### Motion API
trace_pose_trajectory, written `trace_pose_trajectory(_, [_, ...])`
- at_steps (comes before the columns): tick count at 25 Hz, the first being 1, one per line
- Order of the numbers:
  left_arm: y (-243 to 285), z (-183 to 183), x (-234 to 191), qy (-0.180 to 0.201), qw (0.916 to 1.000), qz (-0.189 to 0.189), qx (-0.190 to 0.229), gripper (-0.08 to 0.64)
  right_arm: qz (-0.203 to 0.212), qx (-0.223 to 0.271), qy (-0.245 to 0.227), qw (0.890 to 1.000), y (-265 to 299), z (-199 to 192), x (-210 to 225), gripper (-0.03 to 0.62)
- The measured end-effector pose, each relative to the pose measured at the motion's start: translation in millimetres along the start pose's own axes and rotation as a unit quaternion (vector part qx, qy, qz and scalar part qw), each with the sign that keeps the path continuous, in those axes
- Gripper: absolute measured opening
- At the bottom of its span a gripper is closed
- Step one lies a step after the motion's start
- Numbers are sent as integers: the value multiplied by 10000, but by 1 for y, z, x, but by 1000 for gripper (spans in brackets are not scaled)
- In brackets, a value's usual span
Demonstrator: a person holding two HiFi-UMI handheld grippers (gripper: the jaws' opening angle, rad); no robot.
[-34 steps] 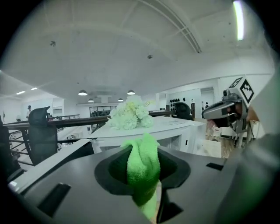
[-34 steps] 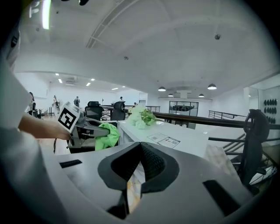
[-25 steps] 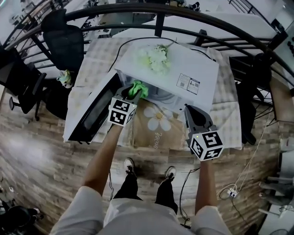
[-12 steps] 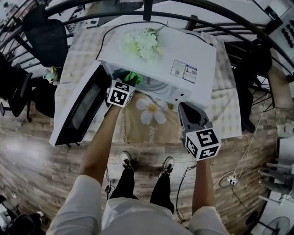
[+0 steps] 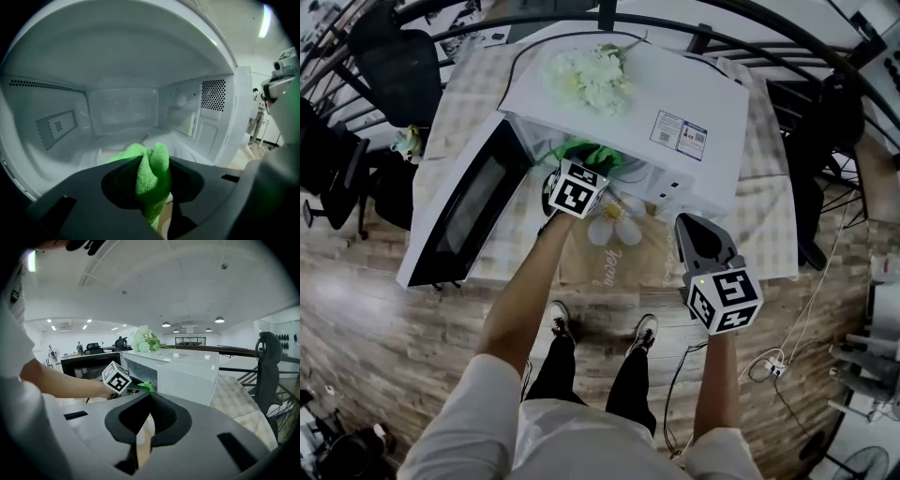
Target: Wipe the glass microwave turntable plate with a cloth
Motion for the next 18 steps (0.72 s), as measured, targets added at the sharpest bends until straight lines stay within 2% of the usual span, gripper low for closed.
trace_pose_trajectory(7, [21,18,42,155,9987,-481,-18,129,-121,-25,14,9999,-9,-6,6,12])
trace_pose_trajectory(12, [30,30,63,422,9932,-1084,-8,130,-105,-47,41,9999,-12,-10,5,12])
trace_pose_trajectory(15, [21,35,57,440,9945,-867,379,130,-96,-67,57,9999,-13,-12,3,12])
trace_pose_trajectory(18, [0,39,31,299,9955,-142,892,130,-75,-86,48,9999,-13,-12,0,12])
Point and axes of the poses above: the fingertips, and each gripper's own axes: y forward along the fingers, x to its right, z out of its top, the point moved 10 cm from there along -y, backward along the fingers, and after that the axes turned 6 degrees about -x, right-handed, at the moved point
